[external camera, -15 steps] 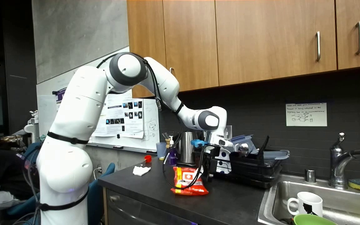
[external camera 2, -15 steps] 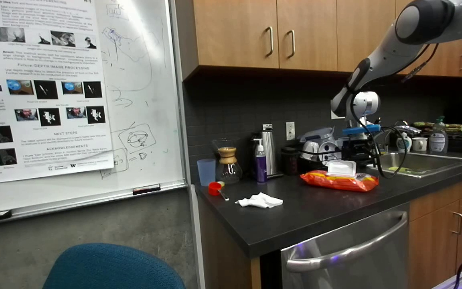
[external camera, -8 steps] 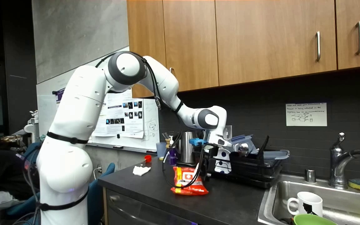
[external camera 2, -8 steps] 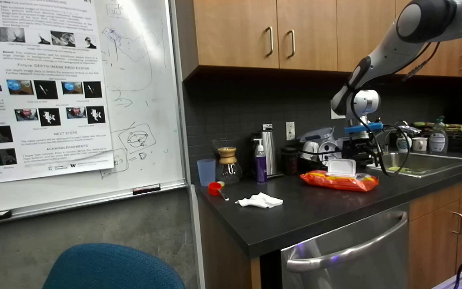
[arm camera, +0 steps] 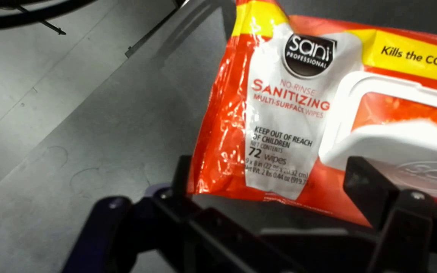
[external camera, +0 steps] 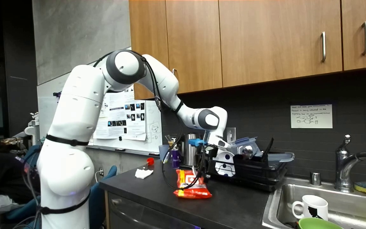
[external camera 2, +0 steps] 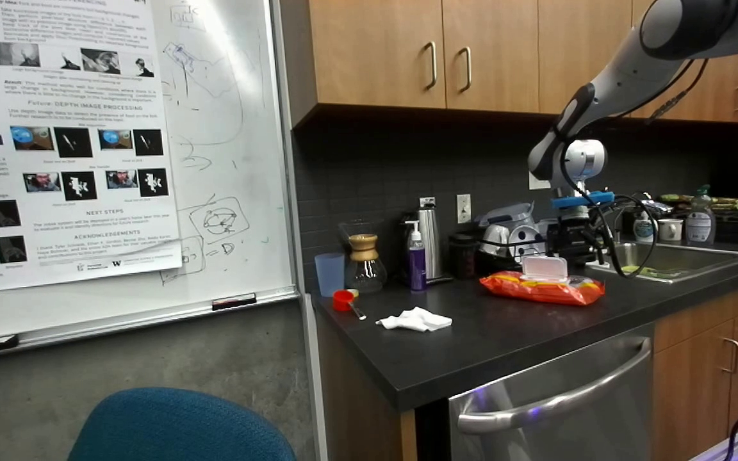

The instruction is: Close the open wet wipes packet

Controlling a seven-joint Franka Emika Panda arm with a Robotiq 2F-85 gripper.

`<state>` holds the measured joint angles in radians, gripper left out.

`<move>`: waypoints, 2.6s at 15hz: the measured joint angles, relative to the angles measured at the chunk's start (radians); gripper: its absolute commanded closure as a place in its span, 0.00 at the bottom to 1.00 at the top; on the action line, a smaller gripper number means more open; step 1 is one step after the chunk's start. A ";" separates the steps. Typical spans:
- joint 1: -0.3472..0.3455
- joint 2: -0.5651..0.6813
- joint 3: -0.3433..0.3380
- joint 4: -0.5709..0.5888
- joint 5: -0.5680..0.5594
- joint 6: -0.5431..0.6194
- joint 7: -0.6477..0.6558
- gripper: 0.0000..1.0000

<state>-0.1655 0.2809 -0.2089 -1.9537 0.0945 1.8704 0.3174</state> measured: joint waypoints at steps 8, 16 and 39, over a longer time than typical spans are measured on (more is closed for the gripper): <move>0.009 -0.020 0.021 -0.039 -0.014 -0.015 -0.037 0.00; 0.034 -0.029 0.040 -0.079 -0.028 -0.007 -0.063 0.00; 0.064 -0.036 0.060 -0.127 -0.077 0.157 -0.068 0.00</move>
<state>-0.1015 0.2450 -0.1488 -2.0808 0.0175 2.0274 0.2490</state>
